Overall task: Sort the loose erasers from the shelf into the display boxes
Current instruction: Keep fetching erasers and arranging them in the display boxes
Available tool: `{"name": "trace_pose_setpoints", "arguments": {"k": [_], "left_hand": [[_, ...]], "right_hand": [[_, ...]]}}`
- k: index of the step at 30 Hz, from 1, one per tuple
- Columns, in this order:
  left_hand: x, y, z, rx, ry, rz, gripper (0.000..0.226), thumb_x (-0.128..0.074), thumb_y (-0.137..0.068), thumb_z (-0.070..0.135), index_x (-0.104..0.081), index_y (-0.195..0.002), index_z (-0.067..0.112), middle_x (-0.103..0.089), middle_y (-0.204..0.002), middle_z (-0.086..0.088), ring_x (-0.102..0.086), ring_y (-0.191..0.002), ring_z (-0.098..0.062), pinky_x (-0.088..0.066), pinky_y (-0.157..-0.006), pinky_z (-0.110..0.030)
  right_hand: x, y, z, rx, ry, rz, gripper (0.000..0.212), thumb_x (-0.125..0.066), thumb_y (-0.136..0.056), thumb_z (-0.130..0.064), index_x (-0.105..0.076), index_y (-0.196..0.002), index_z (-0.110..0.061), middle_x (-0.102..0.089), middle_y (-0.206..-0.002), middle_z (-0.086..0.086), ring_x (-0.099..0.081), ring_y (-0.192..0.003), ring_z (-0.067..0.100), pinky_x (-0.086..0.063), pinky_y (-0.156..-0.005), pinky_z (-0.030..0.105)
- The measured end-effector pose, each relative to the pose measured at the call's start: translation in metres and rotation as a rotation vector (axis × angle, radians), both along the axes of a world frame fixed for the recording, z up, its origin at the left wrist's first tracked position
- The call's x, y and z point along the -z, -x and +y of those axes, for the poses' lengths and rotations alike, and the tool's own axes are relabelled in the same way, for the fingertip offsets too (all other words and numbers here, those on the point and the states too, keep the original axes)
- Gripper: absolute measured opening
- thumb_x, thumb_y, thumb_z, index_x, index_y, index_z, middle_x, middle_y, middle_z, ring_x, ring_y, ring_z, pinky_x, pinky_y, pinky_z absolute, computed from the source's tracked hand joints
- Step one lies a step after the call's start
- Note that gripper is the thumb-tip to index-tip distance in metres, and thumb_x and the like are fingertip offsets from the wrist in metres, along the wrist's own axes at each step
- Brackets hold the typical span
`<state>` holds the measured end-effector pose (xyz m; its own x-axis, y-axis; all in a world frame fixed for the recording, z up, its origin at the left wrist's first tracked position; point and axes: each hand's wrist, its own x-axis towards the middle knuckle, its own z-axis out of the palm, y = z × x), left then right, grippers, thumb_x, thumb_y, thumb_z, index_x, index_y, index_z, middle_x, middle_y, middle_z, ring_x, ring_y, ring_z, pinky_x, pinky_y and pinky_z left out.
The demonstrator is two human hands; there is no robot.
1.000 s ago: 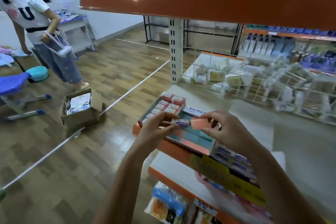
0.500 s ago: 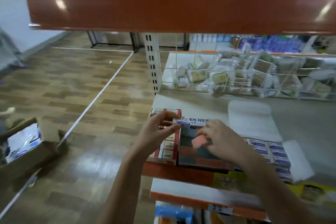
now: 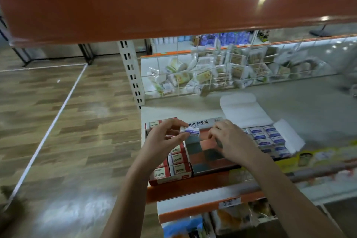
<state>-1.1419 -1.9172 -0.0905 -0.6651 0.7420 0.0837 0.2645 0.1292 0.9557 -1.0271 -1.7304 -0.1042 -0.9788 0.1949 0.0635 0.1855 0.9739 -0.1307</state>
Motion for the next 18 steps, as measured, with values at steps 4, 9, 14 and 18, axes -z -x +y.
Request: {"name": "trace_pose_setpoints", "arguments": {"k": [4,9,14,18], "left_hand": [[0.0,-0.001,0.004,0.043,-0.005,-0.006,0.017,-0.067,-0.083,0.025,-0.065,-0.099,0.031,-0.069,-0.094,0.01,-0.064,-0.088,-0.005,-0.054,-0.074,-0.024],[-0.001,-0.009,0.02,0.066,0.027,0.034,0.018,-0.067,-0.083,0.026,-0.062,-0.096,0.036,-0.067,-0.092,0.015,-0.062,-0.087,0.0,-0.054,-0.072,-0.022],[-0.01,-0.031,0.057,0.139,0.05,0.128,0.017,-0.068,-0.083,0.025,-0.059,-0.091,0.037,-0.065,-0.084,0.012,-0.06,-0.076,0.001,-0.051,-0.067,-0.018],[-0.02,-0.06,0.093,0.226,0.077,0.245,0.021,-0.069,-0.082,0.023,-0.054,-0.085,0.038,-0.061,-0.08,0.014,-0.055,-0.071,0.007,-0.041,-0.06,-0.007]], "right_hand": [[0.0,0.001,-0.001,0.029,-0.01,-0.02,0.027,-0.062,-0.083,-0.023,-0.053,-0.109,-0.029,-0.049,-0.114,-0.01,-0.039,-0.106,0.01,-0.032,-0.09,0.024],[-0.014,-0.008,0.004,0.059,0.036,0.024,0.035,-0.064,-0.084,-0.031,-0.053,-0.117,-0.028,-0.051,-0.117,-0.01,-0.041,-0.109,0.01,-0.032,-0.093,0.025],[-0.042,-0.047,0.037,0.23,0.051,0.169,0.027,-0.062,-0.086,-0.027,-0.057,-0.113,-0.025,-0.052,-0.113,-0.008,-0.046,-0.108,0.01,-0.037,-0.081,0.024],[-0.049,-0.088,0.071,0.376,0.05,0.189,0.026,-0.064,-0.086,-0.022,-0.06,-0.112,-0.02,-0.052,-0.112,-0.002,-0.054,-0.1,0.016,-0.037,-0.071,0.024]]}}
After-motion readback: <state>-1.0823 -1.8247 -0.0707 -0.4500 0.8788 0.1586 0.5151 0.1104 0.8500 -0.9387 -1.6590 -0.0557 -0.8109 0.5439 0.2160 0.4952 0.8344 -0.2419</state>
